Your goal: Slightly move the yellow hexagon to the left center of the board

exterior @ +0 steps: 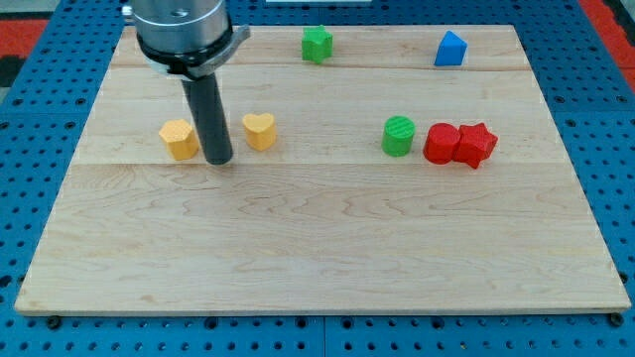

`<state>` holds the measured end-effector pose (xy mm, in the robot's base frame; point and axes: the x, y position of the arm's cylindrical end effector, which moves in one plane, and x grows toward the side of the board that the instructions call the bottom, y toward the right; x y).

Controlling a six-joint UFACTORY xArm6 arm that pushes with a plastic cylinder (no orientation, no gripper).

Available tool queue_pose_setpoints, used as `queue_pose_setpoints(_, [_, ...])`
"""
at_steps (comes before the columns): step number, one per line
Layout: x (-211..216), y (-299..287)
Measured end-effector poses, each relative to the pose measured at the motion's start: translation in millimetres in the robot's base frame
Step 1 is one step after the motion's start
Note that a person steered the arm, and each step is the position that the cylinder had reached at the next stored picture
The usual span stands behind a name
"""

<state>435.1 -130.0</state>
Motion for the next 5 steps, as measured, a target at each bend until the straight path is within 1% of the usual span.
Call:
queue_pose_setpoints(1, [-13,-12])
queue_pose_setpoints(2, [-26,-37])
queue_pose_setpoints(3, [-26,-52])
queue_pose_setpoints(4, [-26,-35])
queue_pose_setpoints(5, [-26,-34])
